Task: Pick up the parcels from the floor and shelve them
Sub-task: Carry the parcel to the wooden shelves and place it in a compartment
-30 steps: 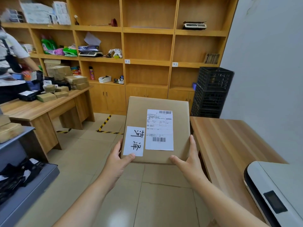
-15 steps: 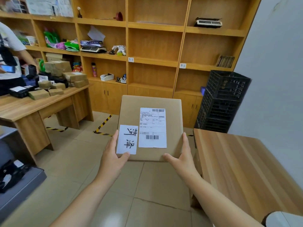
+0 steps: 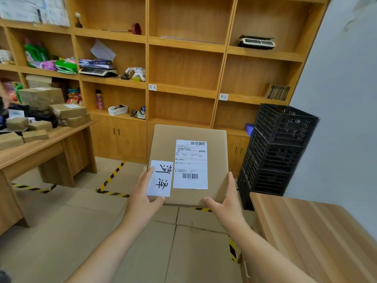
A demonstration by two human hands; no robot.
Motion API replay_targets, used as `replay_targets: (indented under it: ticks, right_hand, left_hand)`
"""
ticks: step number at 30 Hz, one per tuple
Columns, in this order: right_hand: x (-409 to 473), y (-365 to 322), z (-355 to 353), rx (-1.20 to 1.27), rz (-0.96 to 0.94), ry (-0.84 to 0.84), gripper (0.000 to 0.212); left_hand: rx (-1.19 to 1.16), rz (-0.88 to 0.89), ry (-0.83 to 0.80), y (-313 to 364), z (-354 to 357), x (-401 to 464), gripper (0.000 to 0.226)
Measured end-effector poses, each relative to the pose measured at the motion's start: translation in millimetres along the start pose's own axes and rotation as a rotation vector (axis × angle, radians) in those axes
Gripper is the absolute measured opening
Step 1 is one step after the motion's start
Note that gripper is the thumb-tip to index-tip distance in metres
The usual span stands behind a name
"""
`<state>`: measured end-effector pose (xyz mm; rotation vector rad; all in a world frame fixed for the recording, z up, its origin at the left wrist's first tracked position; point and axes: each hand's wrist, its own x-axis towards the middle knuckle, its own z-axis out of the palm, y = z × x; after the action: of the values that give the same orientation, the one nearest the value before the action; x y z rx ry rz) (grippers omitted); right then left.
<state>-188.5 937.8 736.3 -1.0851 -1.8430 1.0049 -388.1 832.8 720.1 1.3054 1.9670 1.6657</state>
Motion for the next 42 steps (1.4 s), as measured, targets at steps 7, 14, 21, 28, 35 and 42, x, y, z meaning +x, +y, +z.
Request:
replay_targets:
  ticks: [7,14,21,28,35,42]
  right_hand:
    - [90.7,11.6,28.1,-0.006,0.046,0.044,0.109]
    - [190.0,42.7,45.8,0.035,0.032,-0.004,0.105]
    - [326.8,67.3,46.6,0.051,-0.069,-0.051,0.097]
    - [466.1,84.0,47.5,0.075,-0.115,-0.122,0.095]
    - [567.8,93.1,86.8,0.053,-0.115,-0.157,0.095]
    - [663.9,94.2,149.9,0.036,-0.112,-0.119,0.091]
  left_hand:
    - [0.117,0.029,-0.084,-33.4,13.0,102.3,0.081]
    - [0.174,-0.018,-0.12,-58.9,56.2,185.3,0.08]
    - [0.237,-0.003,-0.045,-74.5,111.2,299.4,0.075]
    - [0.18,-0.042,0.021,-87.8,160.4,410.8,0.074]
    - [0.201,-0.044,0.051,-124.2,166.8,505.2,0.071]
    - [0.24,0.005,0.026,-183.3,155.5,619.1,0.071]
